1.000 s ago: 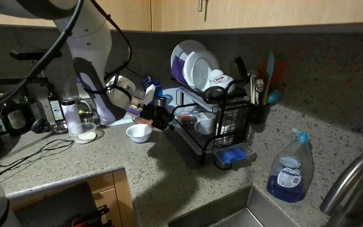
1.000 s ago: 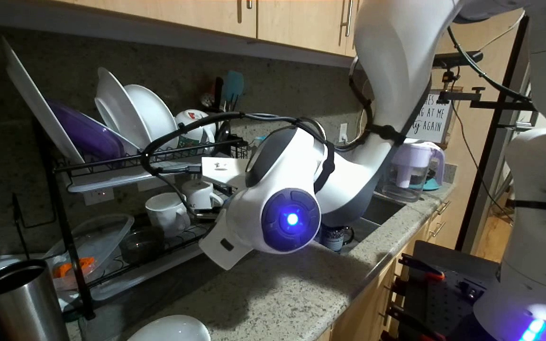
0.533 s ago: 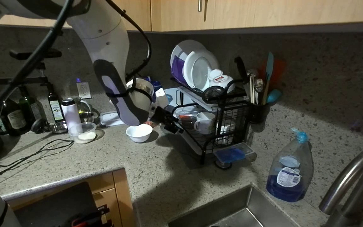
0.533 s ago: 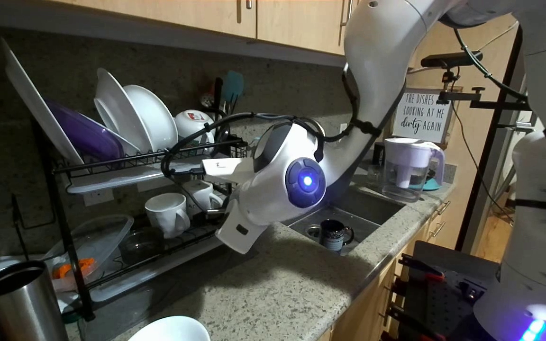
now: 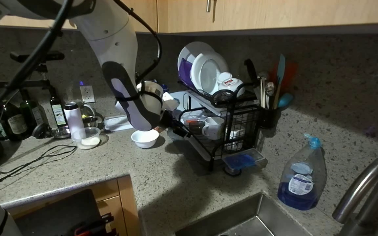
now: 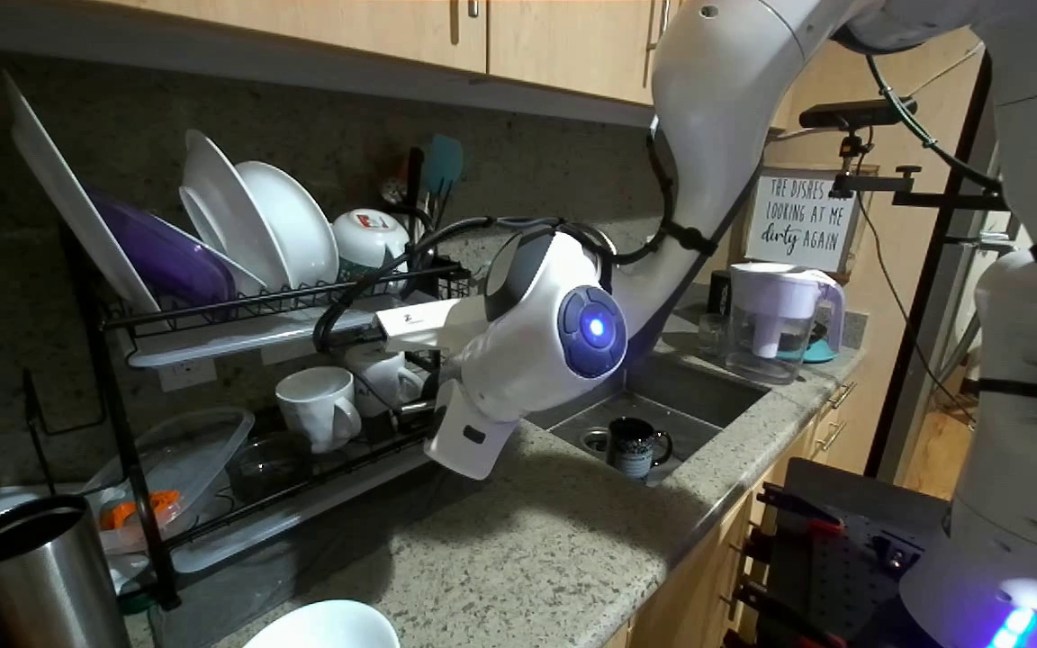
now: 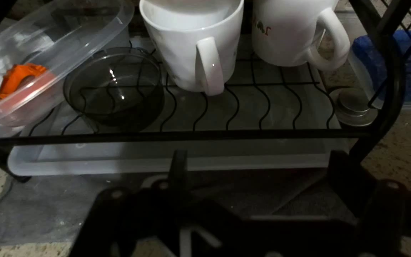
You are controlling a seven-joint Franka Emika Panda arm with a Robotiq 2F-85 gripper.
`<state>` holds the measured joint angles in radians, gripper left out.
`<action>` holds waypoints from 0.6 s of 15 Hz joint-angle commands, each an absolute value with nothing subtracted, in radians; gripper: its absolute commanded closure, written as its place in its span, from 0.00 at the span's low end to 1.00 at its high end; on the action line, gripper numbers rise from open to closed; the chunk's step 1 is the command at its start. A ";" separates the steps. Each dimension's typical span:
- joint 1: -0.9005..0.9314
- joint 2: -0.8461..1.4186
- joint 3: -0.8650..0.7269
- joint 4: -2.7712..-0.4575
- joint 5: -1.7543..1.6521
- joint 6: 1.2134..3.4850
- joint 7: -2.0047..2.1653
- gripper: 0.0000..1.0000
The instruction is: Take the mug from the bottom left of the dish drying rack and place it on the countertop
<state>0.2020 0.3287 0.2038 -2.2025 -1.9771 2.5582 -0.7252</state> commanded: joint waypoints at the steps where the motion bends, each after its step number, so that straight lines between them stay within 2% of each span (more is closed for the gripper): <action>1: 0.208 0.330 0.199 -2.201 -1.973 2.559 -0.727 0.00; 9: 0.252 0.358 0.210 -2.157 -1.988 2.502 -0.788 0.00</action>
